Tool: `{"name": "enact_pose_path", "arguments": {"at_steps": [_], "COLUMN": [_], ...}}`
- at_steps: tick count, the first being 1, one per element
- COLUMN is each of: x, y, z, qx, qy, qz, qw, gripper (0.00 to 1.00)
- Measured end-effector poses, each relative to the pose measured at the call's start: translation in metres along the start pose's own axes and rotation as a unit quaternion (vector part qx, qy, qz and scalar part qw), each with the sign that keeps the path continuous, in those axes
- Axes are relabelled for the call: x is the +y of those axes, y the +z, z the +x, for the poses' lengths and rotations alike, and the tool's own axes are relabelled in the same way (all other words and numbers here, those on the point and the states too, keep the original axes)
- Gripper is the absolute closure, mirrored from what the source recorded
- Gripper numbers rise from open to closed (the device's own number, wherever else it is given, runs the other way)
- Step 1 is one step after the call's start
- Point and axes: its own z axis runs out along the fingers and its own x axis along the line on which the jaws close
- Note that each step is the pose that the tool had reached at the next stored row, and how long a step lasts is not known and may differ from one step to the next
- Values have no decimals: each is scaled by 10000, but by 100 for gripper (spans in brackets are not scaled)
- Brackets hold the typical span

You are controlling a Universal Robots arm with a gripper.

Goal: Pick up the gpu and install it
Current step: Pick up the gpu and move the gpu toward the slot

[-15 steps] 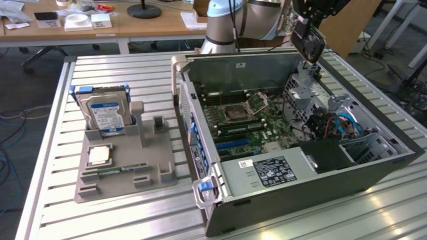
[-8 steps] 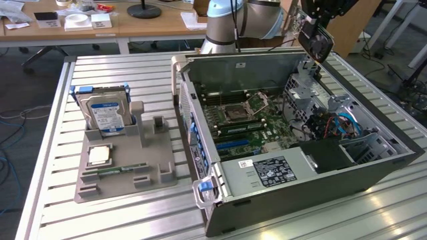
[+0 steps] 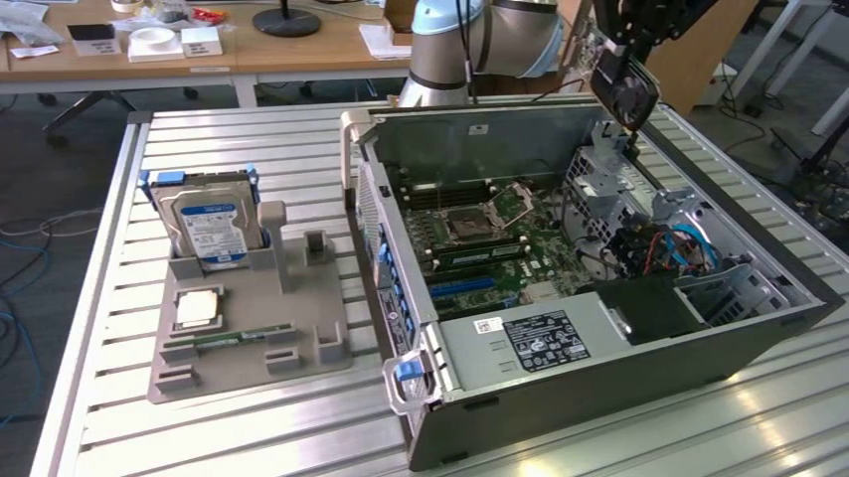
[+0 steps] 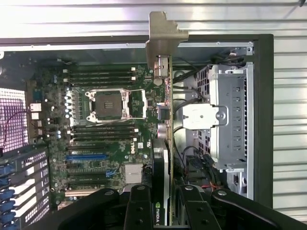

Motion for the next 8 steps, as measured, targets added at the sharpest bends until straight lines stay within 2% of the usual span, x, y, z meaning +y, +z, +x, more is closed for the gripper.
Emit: {"name": "enact_pose_path", "arguments": {"at_steps": [8], "x": [-4], "y": [145], "z": [5], "qx": [0], "qy": [0], "qz": [1], "qw": [10000], "gripper": [73]}}
